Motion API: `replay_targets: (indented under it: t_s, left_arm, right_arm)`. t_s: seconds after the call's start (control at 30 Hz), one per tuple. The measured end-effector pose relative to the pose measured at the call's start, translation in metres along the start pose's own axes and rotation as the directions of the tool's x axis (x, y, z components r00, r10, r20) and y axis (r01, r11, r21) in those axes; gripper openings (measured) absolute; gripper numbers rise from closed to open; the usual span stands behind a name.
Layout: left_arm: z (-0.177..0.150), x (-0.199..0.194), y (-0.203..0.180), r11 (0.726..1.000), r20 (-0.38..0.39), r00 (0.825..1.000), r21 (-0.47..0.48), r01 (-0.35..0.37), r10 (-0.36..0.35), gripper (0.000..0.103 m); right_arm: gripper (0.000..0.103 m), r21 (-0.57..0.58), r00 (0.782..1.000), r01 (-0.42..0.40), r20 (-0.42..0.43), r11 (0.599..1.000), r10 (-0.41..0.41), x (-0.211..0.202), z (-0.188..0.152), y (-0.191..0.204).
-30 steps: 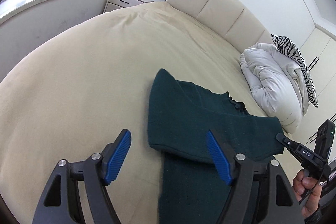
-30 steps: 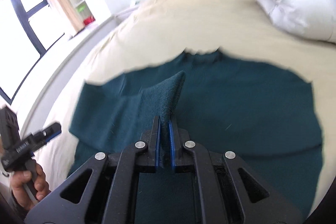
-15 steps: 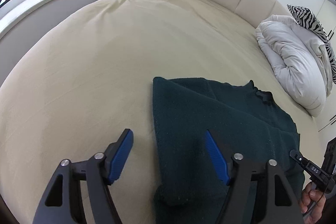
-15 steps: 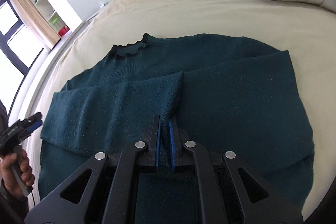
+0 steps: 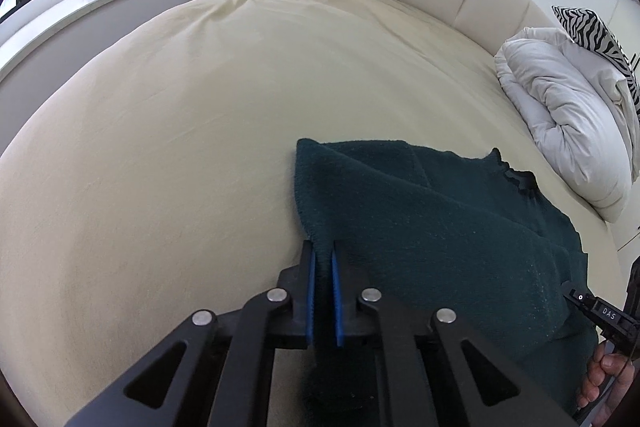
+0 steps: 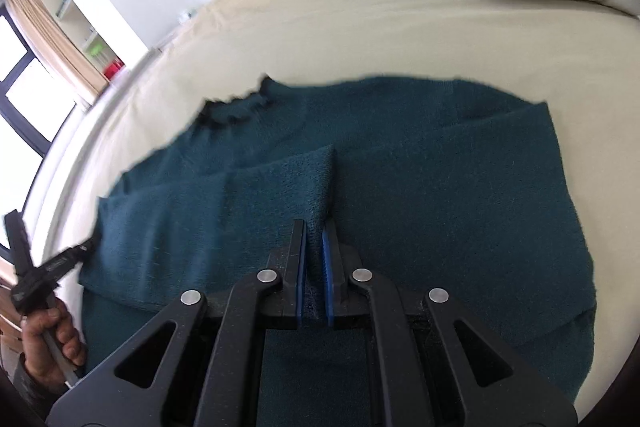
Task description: Fold small clothes
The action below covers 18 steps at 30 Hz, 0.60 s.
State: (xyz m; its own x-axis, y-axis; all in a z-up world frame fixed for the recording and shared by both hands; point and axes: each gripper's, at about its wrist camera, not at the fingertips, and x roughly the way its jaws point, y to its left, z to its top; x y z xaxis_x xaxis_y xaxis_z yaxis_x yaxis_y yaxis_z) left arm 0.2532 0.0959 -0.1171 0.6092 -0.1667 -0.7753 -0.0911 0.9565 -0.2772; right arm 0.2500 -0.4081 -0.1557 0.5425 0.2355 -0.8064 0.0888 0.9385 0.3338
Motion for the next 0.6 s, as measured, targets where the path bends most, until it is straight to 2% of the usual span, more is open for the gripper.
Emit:
replay_targets:
  t_s: [0.1, 0.23, 0.27, 0.3, 0.4, 0.47, 0.53, 0.6]
  left_arm:
    - [-0.001, 0.000, 0.004, 1.000, 0.002, 1.000, -0.015, 0.012, -0.012, 0.009]
    - [-0.002, 0.001, 0.002, 1.000, 0.001, 1.000, -0.008, 0.007, -0.007, 0.009]
    - [-0.003, 0.002, 0.003, 1.000, -0.001, 1.000, -0.007, 0.011, -0.011, 0.009]
    - [-0.003, 0.003, 0.004, 1.000, -0.005, 1.000, -0.008, 0.015, -0.015, 0.010]
    - [-0.001, 0.002, 0.010, 0.998, -0.005, 0.999, -0.034, 0.051, -0.051, 0.012]
    - [-0.002, -0.004, 0.015, 0.995, -0.005, 0.997, -0.066, 0.079, -0.079, 0.013]
    - [-0.003, -0.018, 0.016, 0.994, 0.013, 0.998, -0.084, 0.070, -0.069, 0.015]
    - [-0.004, -0.034, 0.010, 0.997, 0.054, 0.997, -0.060, 0.058, -0.055, 0.015]
  right_arm:
    - [0.006, 0.058, 0.999, -0.041, 0.010, 0.997, 0.041, 0.001, -0.001, -0.008]
    - [0.006, 0.012, 0.999, -0.027, 0.044, 1.000, 0.026, -0.014, -0.002, 0.003]
    - [0.006, 0.020, 0.999, -0.024, 0.025, 1.000, 0.024, -0.009, -0.003, 0.000]
    - [0.006, 0.047, 0.999, -0.037, 0.001, 0.998, 0.037, -0.001, -0.005, -0.008]
    - [0.006, 0.084, 0.996, -0.092, 0.014, 0.992, 0.091, 0.002, -0.008, -0.018]
    - [0.007, 0.083, 0.996, -0.094, 0.013, 0.992, 0.093, -0.002, -0.007, -0.017]
    - [0.010, 0.089, 0.997, -0.077, 0.020, 0.993, 0.076, -0.009, -0.006, -0.018]
    - [0.011, 0.107, 0.997, -0.061, 0.052, 0.992, 0.056, -0.022, -0.004, -0.018]
